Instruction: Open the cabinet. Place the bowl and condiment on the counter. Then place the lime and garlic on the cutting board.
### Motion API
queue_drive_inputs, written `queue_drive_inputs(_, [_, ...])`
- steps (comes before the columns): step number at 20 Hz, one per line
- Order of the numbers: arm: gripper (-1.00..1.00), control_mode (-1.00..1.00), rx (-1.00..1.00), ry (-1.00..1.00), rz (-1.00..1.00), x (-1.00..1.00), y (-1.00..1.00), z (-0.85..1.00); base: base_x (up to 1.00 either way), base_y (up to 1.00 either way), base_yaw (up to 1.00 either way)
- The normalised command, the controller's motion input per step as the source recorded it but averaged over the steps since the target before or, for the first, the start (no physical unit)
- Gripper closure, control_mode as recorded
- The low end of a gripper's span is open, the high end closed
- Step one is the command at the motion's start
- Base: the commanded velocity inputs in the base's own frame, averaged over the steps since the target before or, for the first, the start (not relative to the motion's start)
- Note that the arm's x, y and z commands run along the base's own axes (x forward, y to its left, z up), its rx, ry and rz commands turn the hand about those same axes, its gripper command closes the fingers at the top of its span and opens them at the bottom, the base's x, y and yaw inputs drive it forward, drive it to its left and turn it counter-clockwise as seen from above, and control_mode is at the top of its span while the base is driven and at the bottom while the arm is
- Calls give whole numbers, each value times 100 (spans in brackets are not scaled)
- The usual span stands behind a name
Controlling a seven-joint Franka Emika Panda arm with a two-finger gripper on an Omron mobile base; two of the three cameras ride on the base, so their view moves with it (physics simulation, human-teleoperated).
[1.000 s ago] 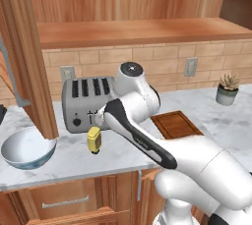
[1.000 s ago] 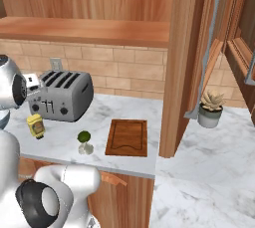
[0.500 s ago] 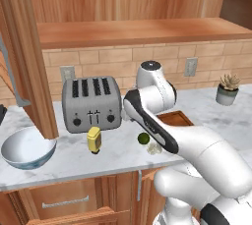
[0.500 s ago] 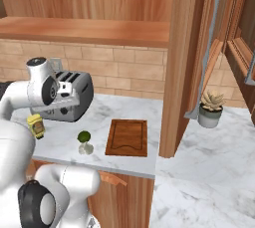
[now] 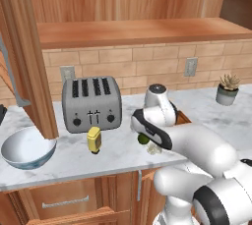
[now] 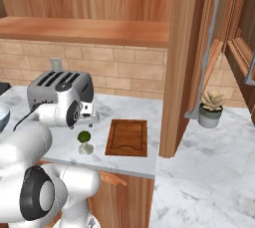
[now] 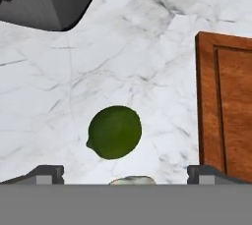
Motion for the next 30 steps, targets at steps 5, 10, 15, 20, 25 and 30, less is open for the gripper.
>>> queue_drive_inputs(5, [-100,-100,2,0,0,5,0,-47,0,0,0])
queue_drive_inputs(10, [-100,-100,3,0,-1,0,0,-23,0,0,0])
queue_drive_inputs(15, [-100,-100,1,0,0,12,0,-38,0,0,0])
queue_drive_inputs(20, [-100,-100,0,0,0,33,0,-41,0,0,0])
queue_drive_inputs(25, [100,-100,0,0,0,20,0,-23,0,0,0])
queue_drive_inputs(30, [100,-100,8,1,0,1,-32,8,0,0,0])
